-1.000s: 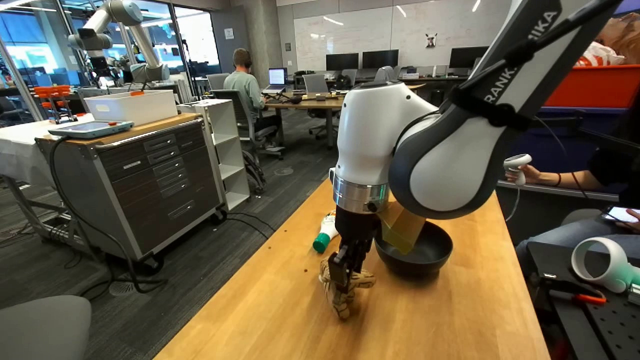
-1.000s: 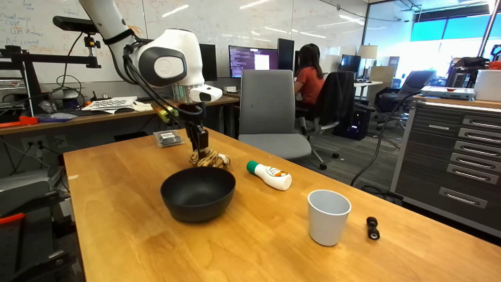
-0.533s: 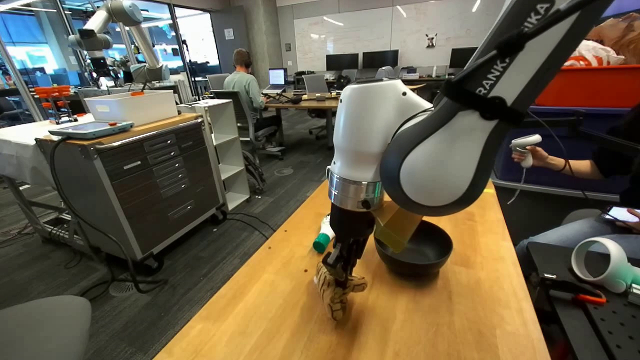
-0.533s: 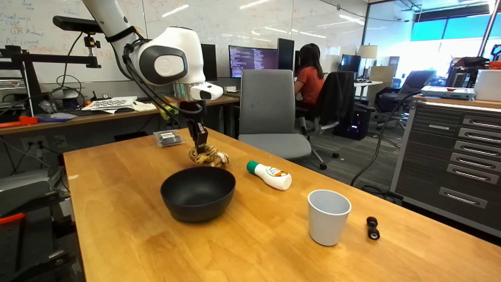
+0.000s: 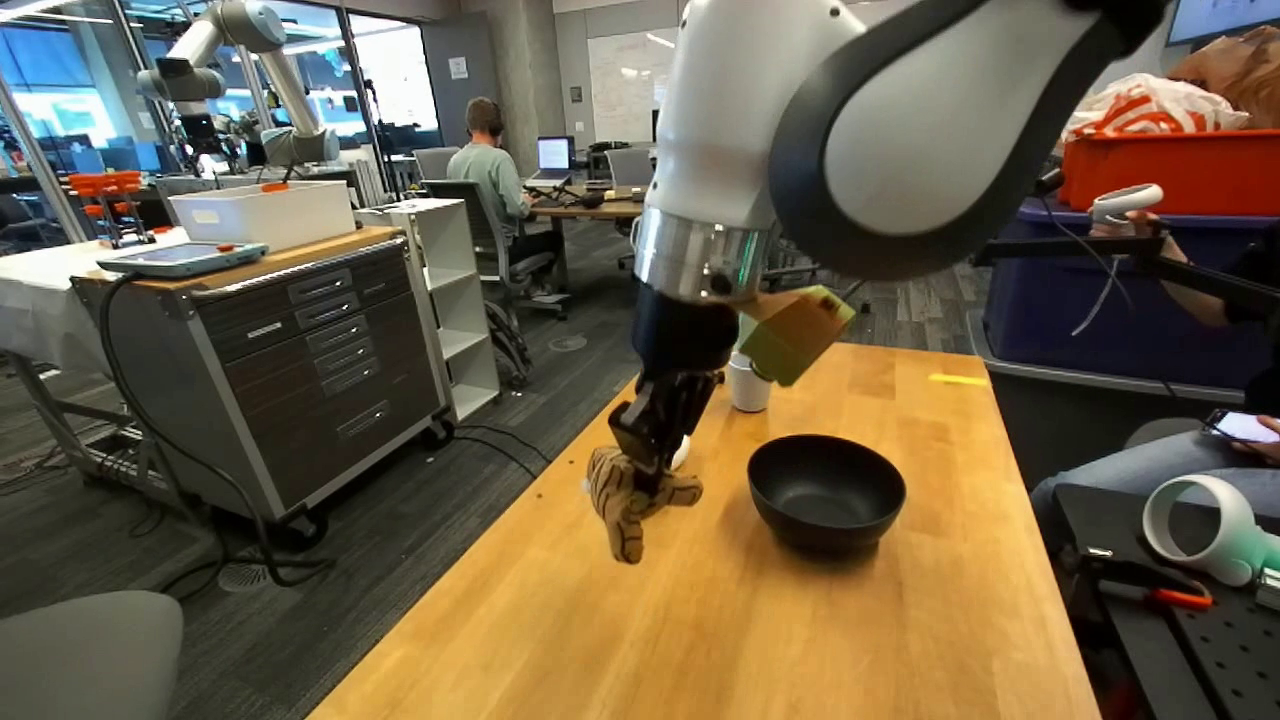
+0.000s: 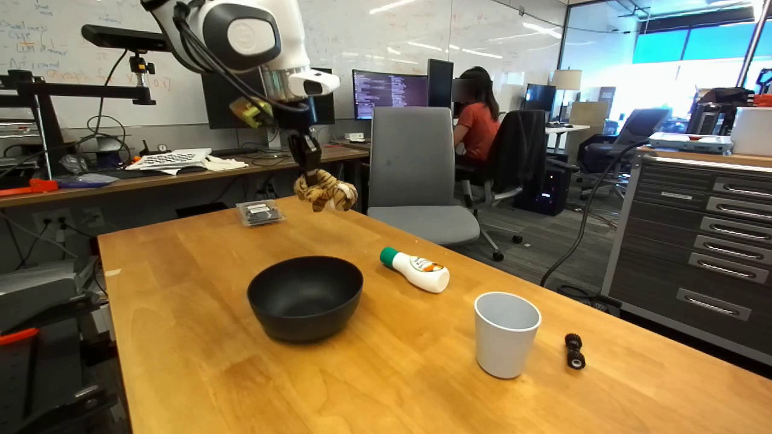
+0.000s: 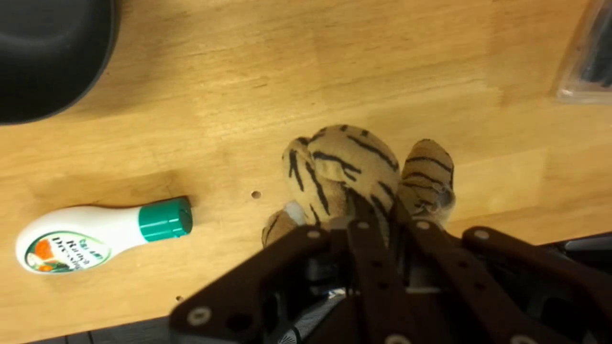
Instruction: Put the tiger toy inside the bowl
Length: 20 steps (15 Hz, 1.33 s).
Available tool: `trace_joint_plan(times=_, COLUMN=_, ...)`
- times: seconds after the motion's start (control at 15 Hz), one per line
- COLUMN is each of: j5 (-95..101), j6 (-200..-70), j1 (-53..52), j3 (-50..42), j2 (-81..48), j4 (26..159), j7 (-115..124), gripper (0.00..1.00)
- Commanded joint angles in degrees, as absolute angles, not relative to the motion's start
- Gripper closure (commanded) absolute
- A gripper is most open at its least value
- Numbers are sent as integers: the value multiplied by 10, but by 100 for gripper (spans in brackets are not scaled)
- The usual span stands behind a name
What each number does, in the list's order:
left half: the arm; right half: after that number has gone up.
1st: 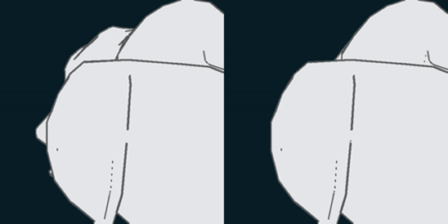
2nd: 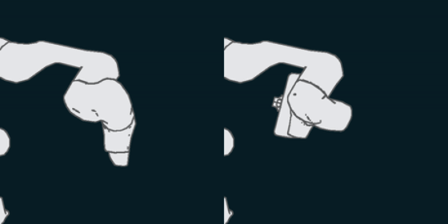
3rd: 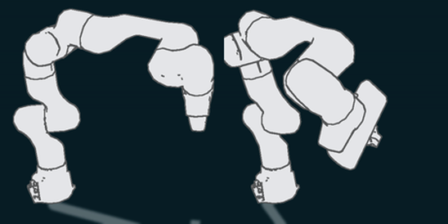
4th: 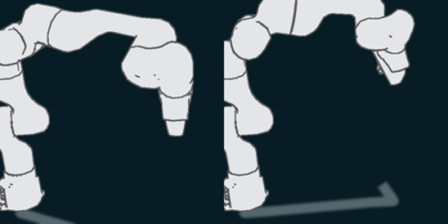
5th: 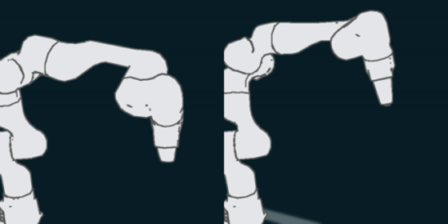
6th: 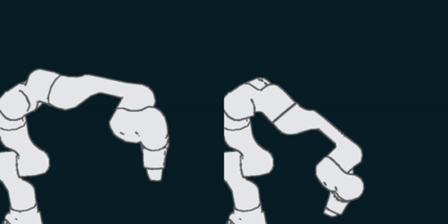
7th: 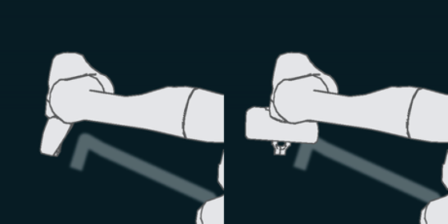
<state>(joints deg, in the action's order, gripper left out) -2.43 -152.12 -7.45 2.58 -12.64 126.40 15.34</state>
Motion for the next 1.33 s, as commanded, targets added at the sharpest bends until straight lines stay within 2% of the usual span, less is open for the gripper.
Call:
trace_joint_plan(times=0.0, j5=6, j6=-1450, j1=-74, j3=21, j2=-17, j4=1296, j7=162, gripper=96)
trace_joint_plan(times=0.4, j5=72, j6=-1370, j1=-31, j3=16, j2=82, j4=1336, j7=161, gripper=96)
trace_joint_plan(times=0.53, j5=72, j6=-1384, j1=-13, j3=10, j2=96, j4=1362, j7=151, gripper=95)
trace_joint_plan(times=1.27, j5=89, j6=-1455, j1=43, j3=-17, j2=53, j4=1480, j7=153, gripper=92)
